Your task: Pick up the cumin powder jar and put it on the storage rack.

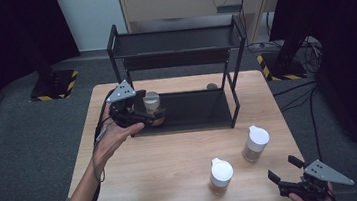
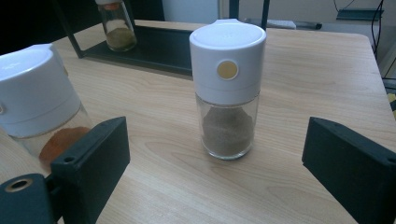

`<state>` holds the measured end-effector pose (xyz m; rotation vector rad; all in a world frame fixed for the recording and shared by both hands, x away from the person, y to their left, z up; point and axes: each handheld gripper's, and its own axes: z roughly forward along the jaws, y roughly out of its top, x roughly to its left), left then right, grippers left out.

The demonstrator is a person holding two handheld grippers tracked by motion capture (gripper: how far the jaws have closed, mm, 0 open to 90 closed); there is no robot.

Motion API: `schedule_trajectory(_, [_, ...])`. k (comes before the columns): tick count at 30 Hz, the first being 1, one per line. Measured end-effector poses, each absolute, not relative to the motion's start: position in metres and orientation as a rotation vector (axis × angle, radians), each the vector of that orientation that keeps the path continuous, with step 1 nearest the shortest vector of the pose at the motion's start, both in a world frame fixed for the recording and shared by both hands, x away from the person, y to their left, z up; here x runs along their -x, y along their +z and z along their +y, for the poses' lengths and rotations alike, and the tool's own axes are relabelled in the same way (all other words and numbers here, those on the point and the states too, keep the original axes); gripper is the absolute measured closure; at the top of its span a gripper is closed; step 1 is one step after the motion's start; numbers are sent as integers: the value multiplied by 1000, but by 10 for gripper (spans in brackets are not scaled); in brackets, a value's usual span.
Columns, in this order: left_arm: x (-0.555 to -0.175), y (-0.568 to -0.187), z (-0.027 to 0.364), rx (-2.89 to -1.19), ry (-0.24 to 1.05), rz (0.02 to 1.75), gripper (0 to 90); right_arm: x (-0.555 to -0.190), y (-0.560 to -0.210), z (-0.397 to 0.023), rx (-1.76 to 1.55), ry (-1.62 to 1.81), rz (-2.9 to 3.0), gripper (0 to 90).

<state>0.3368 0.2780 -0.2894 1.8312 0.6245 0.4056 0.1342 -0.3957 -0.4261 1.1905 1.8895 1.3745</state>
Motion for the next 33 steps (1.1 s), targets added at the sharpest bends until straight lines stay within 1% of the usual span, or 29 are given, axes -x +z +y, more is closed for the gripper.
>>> schedule_trajectory(11, [-302, -304, 305, -1770, 420, 631, 14, -135, -426, -395, -1189, 1370, 1893, 77])
schedule_trajectory(13, [-291, -308, 311, -1762, 452, 647, 15, -135, -426, -395, -1189, 1369, 1894, 77])
schedule_trajectory(21, [-265, -323, 326, -1752, 508, 697, 16, -135, -426, -395, -1188, 1368, 1895, 77])
schedule_trajectory(33, [-231, -360, 351, -1690, 517, 793, 16, -135, -425, -394, -1189, 1365, 1896, 77])
